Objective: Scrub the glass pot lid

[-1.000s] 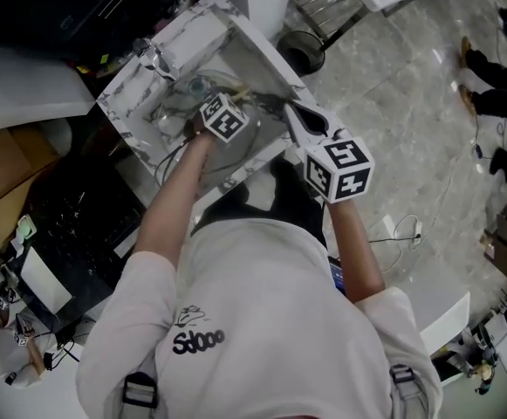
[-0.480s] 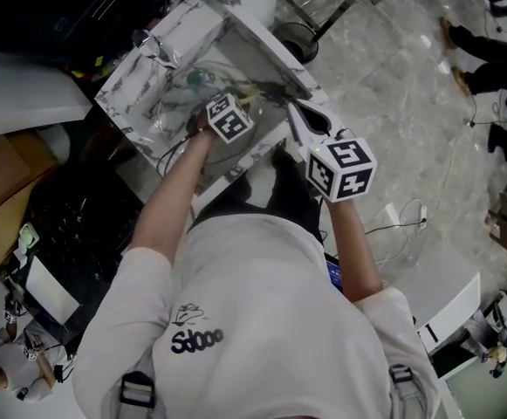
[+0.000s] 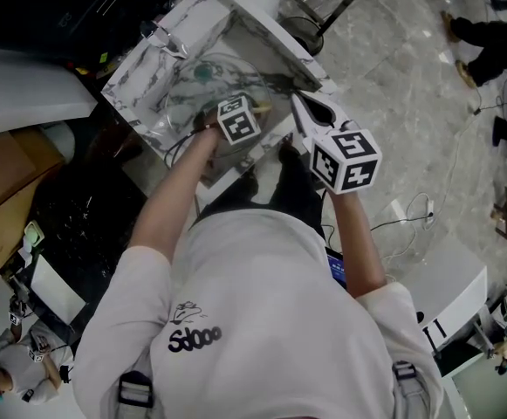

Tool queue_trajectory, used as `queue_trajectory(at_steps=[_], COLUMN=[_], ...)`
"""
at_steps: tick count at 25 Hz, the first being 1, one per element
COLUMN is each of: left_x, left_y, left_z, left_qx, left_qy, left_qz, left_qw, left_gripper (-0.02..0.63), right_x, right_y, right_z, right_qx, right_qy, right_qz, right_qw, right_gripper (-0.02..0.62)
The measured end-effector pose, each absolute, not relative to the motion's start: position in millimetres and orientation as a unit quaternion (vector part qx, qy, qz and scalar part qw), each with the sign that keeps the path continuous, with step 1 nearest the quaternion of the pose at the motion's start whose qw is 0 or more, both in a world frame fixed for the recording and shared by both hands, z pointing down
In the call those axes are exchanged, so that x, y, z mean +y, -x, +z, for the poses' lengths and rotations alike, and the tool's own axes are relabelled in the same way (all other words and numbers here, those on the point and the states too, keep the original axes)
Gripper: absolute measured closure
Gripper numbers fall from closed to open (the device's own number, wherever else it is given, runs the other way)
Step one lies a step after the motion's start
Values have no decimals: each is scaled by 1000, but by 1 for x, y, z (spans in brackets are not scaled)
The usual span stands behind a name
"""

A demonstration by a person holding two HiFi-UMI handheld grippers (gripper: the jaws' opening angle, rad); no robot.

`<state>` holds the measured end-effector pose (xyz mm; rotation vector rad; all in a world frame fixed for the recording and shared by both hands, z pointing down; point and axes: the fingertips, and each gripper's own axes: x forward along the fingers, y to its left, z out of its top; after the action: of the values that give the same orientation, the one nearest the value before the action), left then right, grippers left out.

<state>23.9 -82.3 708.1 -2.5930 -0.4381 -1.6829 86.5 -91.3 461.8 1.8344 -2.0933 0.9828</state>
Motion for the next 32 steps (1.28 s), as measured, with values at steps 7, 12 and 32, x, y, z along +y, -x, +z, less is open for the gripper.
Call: queue_trajectory(at_steps=[7, 12, 32], left_x=[-62, -49, -28], left_y=[-4, 15, 81], left_z=[705, 707, 697], left_qx=[-184, -210, -287], left_qy=[819, 804, 709], left_qz=[-543, -557, -637], left_qw=[3, 0, -95], left_gripper=[548, 548, 548], right_x=[-88, -87, -116], right_y=[-67, -54, -42], right_z=[464, 464, 457], right_qx=[-705, -706, -743], right_qy=[-620, -619, -574], right_qz=[332, 331, 328], right_qw=[91, 91, 107], right_gripper=[592, 592, 592])
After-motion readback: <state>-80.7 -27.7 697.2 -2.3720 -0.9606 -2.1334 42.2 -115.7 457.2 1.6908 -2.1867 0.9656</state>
